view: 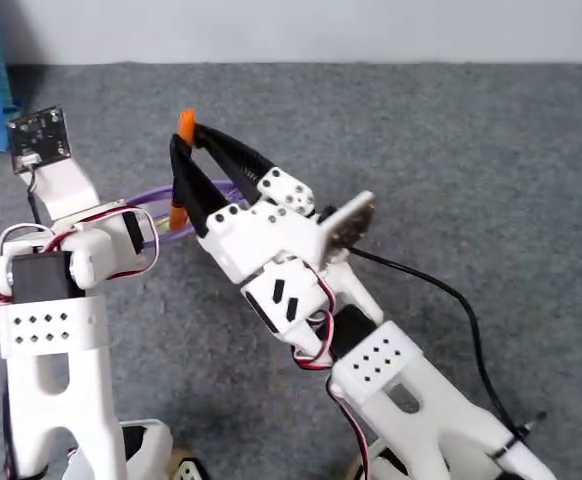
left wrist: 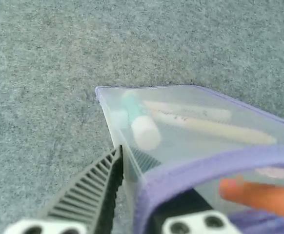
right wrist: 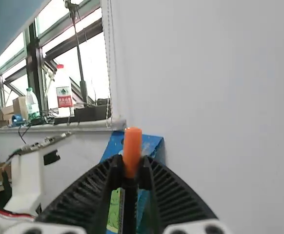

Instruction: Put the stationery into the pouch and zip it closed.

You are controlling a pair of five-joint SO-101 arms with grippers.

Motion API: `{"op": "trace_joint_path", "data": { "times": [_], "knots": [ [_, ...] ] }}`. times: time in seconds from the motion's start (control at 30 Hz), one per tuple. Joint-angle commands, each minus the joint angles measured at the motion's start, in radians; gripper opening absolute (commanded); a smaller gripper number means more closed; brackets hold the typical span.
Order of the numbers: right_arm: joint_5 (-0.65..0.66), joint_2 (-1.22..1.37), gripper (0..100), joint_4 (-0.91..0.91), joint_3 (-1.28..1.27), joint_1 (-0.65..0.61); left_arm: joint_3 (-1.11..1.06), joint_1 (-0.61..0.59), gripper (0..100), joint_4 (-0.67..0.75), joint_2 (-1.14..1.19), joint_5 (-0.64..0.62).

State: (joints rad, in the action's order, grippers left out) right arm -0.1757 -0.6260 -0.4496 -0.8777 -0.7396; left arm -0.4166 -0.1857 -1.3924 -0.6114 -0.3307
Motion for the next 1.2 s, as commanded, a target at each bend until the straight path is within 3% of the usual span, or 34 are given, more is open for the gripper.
{"op": "trace_joint_path", "data": {
  "times": [0.0,0.1,0.17,0.3,0.47,0.67,0.8,1.17],
  "knots": [
    [0.028,0.01,9.5,0.018,0.0,0.013,0.005,-0.011,1,0.002,-0.003,0.011],
    [0.081,-0.01,26.0,0.116,-0.002,0.008,0.005,-0.011,1,0.002,-0.003,0.011],
    [0.084,-0.048,31.0,0.168,-0.002,0.015,0.005,-0.011,1,0.0,-0.003,0.011],
    [0.078,-0.193,26.1,0.323,-0.002,0.051,0.005,-0.011,1,-0.003,-0.003,0.011],
    [-0.054,-0.38,20.3,0.662,-0.002,0.148,0.004,-0.011,1,-0.005,-0.003,0.011],
    [-0.081,-0.392,20.3,0.984,-0.014,0.196,0.004,-0.011,1,-0.005,-0.003,0.011],
    [-0.081,-0.334,20.2,0.989,-0.071,0.194,0.004,-0.011,1,-0.005,-0.003,0.011],
    [-0.075,-0.067,20.1,0.763,-0.107,0.125,0.004,-0.011,1,-0.012,-0.003,0.011]
  ]
}}
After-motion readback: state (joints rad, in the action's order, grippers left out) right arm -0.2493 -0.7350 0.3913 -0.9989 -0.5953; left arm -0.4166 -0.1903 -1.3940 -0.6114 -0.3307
